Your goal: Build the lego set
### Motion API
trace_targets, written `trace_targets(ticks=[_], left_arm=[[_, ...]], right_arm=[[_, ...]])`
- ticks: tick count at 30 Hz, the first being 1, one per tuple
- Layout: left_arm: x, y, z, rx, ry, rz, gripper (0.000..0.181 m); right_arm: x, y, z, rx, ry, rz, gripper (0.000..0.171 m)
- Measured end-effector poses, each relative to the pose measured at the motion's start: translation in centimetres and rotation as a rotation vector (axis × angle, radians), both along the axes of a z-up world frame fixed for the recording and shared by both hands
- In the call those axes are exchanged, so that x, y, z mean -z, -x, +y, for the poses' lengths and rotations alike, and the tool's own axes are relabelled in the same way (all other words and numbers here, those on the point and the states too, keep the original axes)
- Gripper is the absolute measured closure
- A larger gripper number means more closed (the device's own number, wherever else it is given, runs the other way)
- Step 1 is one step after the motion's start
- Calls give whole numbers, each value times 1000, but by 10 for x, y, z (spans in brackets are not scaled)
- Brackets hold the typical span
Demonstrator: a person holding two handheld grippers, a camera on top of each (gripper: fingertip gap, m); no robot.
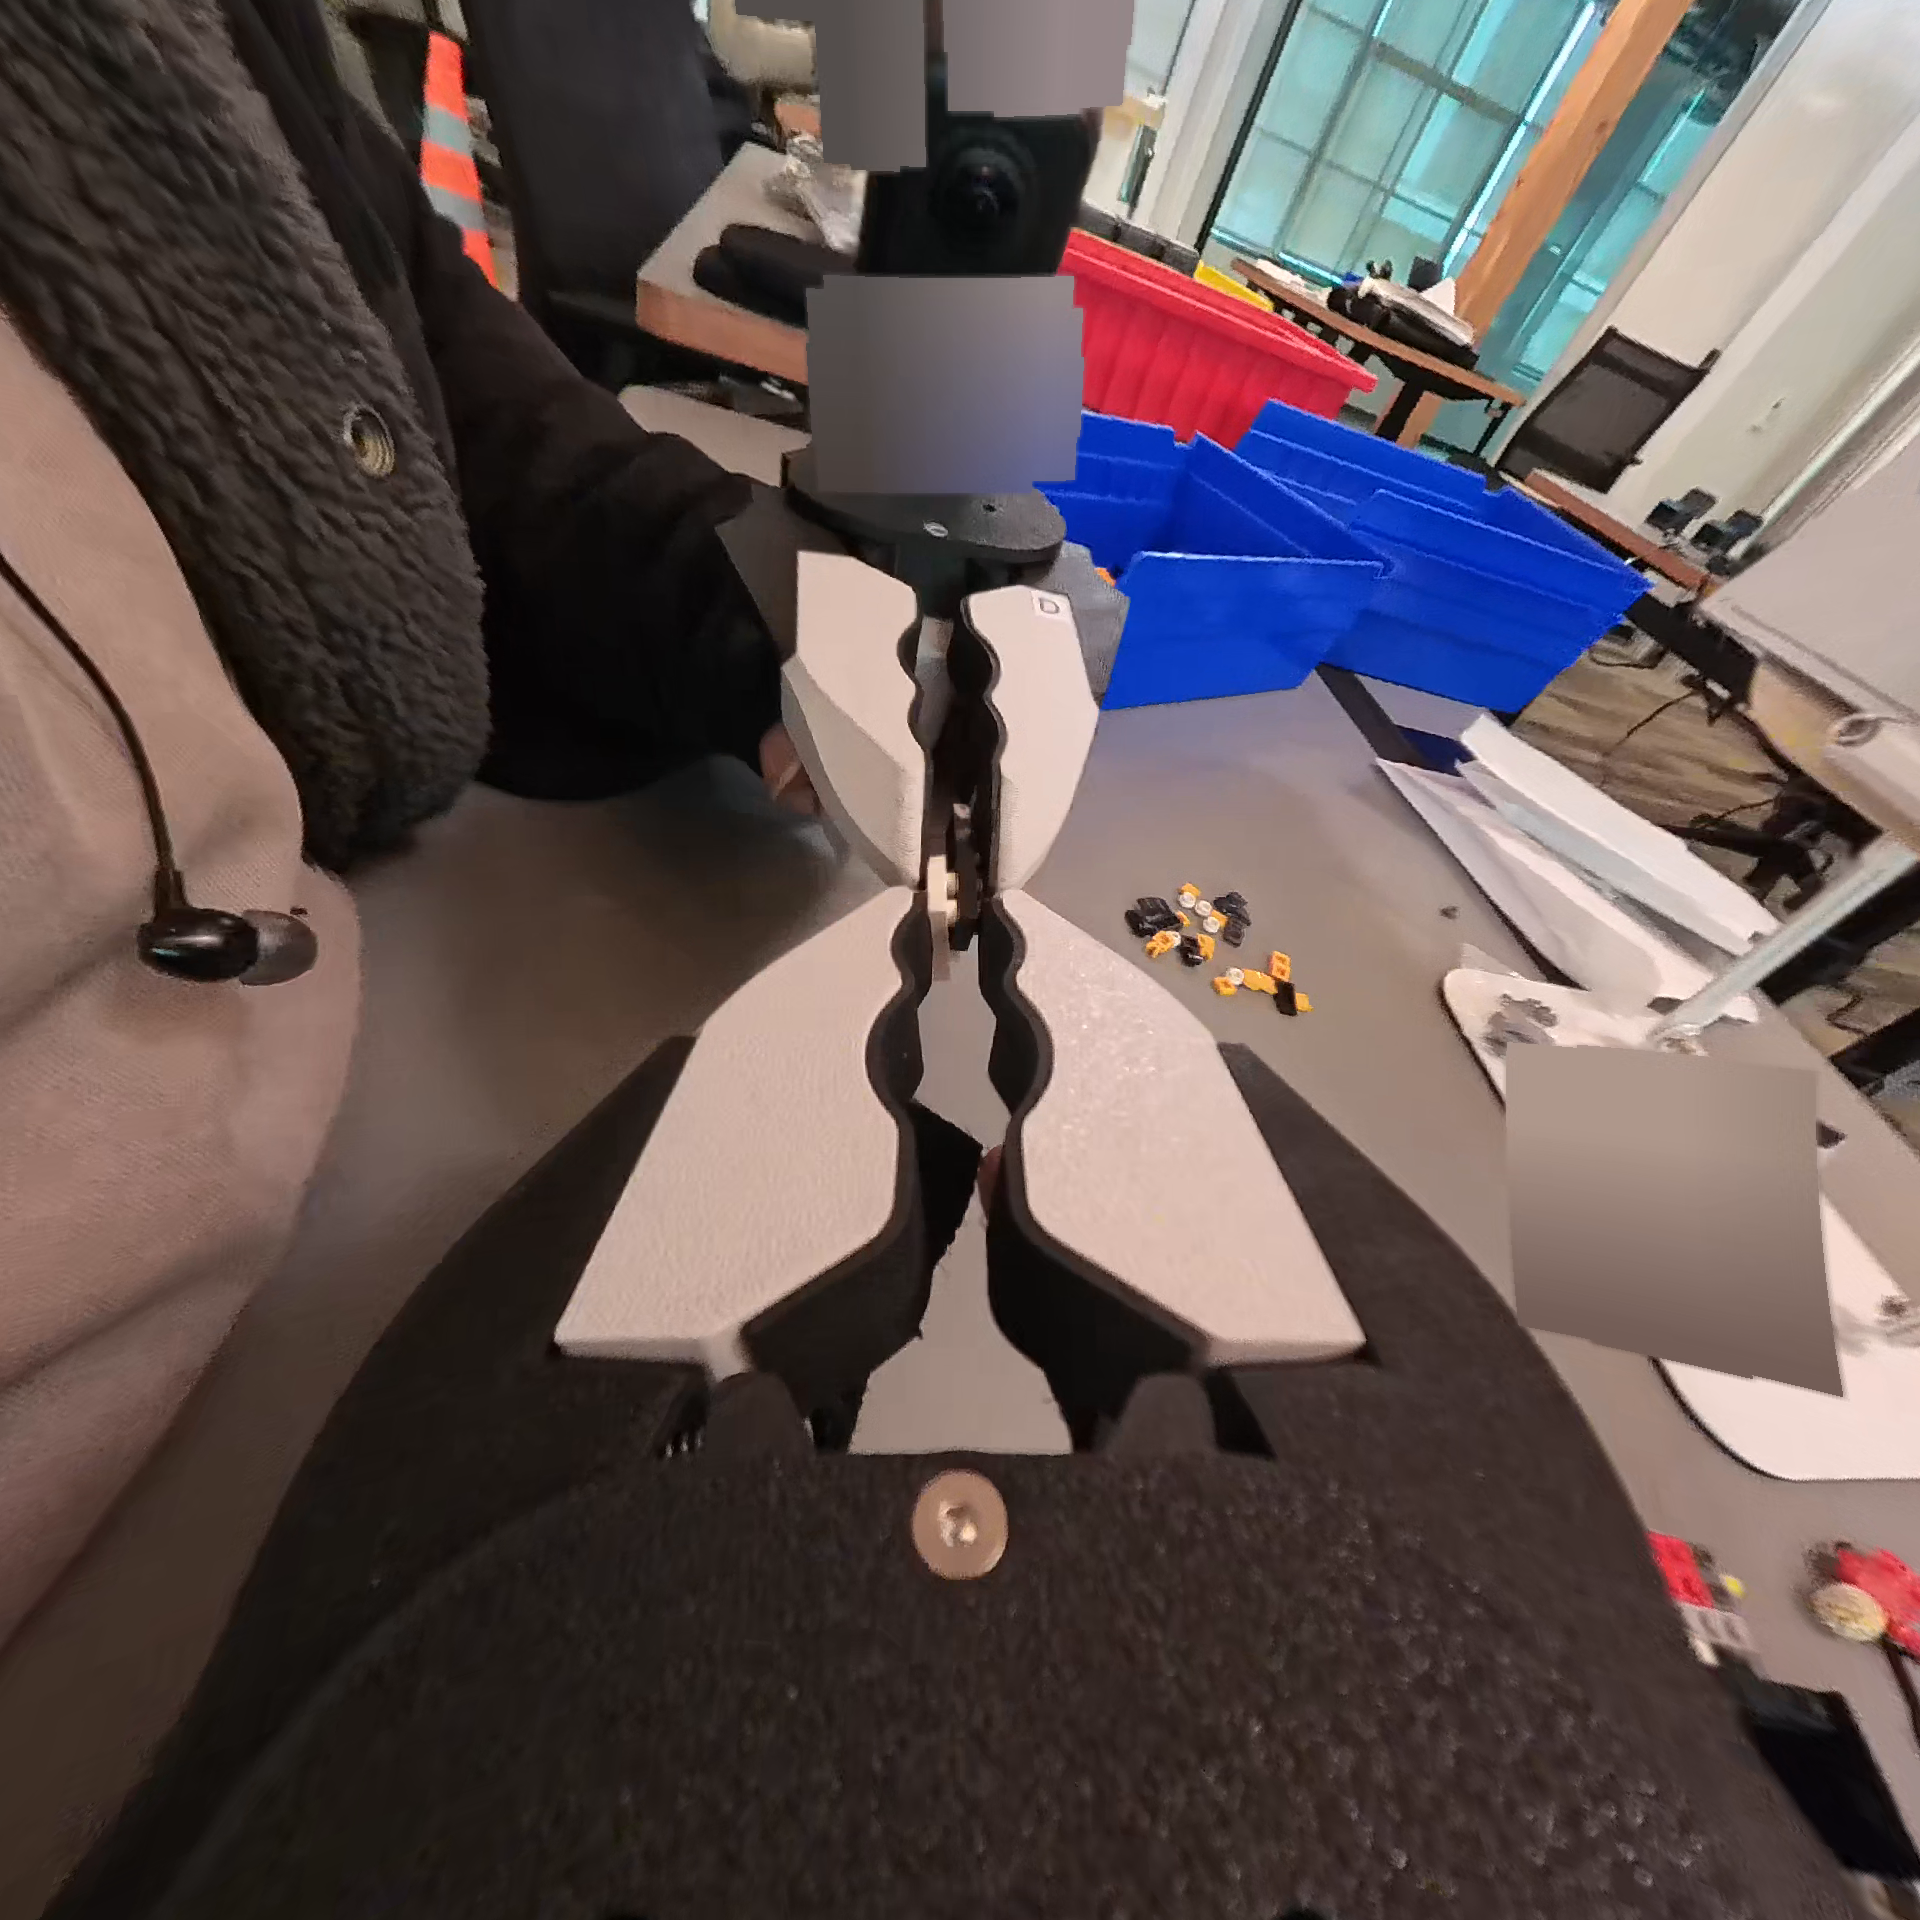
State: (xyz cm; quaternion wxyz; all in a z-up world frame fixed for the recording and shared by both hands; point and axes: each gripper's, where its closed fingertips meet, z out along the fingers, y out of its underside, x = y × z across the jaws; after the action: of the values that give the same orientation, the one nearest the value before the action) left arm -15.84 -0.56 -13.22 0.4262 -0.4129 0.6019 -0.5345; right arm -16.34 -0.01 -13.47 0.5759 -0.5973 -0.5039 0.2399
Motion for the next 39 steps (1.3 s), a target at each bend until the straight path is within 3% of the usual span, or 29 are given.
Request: trace_targets(ticks=[14,26,35,39], left_arm=[[-12,5,-10,42,-52,-140,173],[-32,4,-5,84,274,-266,172],[-28,-3,8,4,306,-211,172],[-33,-3,10,-9,358,-232,172]], right_arm=[[-13,6,-13,-133,131,215,160],[-31,5,-6,-139,240,397,162],[-26,-2,6,-102,305,439,162],[-33,-1,7,-135,379,549,162]])
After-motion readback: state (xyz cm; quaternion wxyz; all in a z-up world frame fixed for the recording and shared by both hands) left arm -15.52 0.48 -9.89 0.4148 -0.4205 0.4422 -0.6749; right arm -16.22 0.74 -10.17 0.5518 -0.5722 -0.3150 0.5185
